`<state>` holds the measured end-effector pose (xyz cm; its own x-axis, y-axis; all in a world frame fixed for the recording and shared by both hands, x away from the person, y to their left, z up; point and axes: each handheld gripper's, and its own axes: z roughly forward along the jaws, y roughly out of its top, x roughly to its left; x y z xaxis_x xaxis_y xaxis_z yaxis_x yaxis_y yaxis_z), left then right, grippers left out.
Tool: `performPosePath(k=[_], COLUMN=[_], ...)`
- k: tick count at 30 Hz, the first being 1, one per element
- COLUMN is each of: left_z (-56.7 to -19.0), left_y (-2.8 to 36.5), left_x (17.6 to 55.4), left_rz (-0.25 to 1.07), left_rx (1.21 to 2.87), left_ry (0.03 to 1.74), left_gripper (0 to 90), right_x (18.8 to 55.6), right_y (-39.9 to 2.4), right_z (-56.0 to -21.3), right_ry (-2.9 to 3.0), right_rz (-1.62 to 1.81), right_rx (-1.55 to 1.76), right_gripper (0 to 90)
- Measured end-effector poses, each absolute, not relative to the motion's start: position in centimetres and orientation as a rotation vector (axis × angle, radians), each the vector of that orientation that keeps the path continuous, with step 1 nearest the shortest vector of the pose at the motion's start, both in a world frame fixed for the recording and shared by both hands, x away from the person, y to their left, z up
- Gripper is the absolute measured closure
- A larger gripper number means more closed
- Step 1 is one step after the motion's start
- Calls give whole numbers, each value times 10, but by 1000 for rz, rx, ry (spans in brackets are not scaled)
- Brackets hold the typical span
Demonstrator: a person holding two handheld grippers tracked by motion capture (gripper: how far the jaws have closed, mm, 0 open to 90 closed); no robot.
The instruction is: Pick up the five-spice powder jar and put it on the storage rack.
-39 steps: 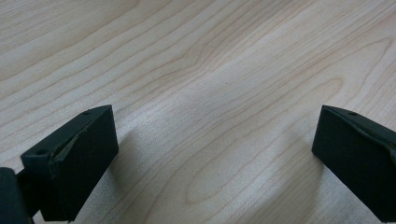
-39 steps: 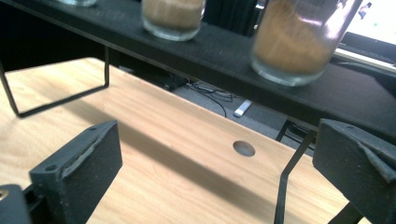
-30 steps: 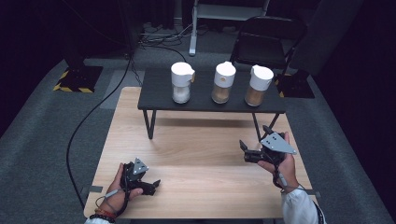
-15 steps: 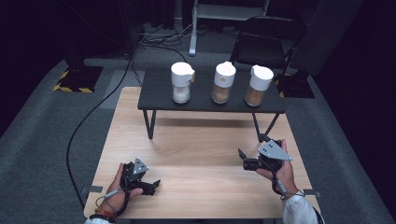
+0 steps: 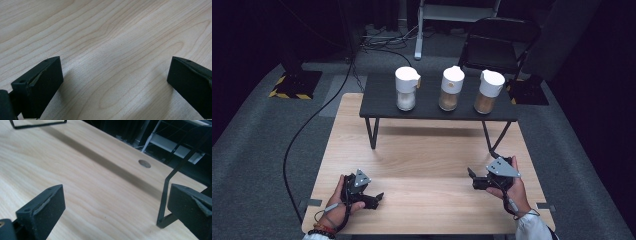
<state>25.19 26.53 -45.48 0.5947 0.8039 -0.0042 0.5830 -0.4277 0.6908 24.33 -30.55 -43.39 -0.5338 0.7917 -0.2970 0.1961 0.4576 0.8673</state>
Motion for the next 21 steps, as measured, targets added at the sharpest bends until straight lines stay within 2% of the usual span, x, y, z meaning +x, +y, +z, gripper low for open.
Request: performPosePath(k=[21], left_z=[-455], left_y=[266], left_x=[252], left_rz=[432], left_rx=[2163], left_ry=[1092], left_gripper=[1], right_x=[247], right_y=[-323], right_z=[-456], right_ry=[2136], right_rz=[897], right_rx=[898], right_gripper=[11])
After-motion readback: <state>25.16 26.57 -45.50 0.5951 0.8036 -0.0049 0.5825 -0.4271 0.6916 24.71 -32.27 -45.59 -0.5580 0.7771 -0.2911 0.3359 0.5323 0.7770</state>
